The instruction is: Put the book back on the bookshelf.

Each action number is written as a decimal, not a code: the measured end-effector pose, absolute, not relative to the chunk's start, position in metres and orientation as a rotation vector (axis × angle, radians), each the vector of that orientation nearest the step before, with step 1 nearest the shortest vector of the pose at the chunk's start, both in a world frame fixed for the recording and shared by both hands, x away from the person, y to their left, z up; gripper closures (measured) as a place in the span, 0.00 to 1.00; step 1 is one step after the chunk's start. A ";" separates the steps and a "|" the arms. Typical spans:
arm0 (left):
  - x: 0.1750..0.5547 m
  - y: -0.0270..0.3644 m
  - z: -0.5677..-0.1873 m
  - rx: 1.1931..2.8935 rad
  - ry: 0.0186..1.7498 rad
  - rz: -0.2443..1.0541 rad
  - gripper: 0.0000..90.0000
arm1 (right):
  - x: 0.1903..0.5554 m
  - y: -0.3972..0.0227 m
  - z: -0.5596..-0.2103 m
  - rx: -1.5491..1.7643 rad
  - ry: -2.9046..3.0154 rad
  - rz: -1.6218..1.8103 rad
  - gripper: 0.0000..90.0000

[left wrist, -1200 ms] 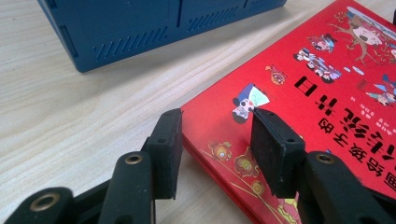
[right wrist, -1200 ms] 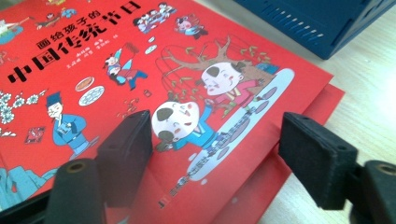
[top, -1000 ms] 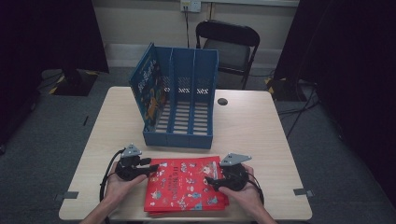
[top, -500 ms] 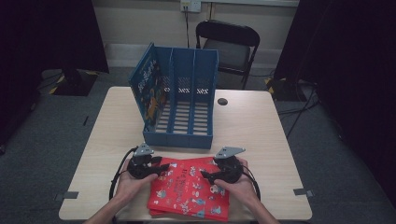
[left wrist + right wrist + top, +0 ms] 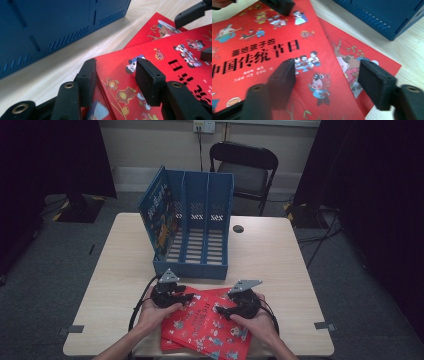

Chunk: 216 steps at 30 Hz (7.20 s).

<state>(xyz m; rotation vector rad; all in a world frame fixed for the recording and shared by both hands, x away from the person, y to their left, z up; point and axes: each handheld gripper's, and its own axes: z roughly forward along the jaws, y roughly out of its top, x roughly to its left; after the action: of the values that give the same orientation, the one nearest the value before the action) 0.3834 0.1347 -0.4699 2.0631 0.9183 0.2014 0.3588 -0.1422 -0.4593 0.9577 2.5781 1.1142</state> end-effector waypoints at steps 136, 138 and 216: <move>0.341 0.145 -0.472 2.103 0.813 0.042 0.41 | 0.348 -0.178 -0.462 1.092 2.499 1.112 0.26; 0.337 0.139 -0.473 2.108 0.790 0.036 0.40 | 0.347 -0.177 -0.461 1.078 2.499 1.098 0.26; 0.364 0.126 -0.474 2.053 0.817 -0.029 0.31 | 0.364 -0.159 -0.441 1.146 2.454 1.237 0.17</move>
<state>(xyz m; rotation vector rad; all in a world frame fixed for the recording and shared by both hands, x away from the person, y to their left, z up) 0.3643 0.1261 -0.4743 2.0529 0.8172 -0.0289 0.3638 -0.1587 -0.4406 1.1455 2.4544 1.2367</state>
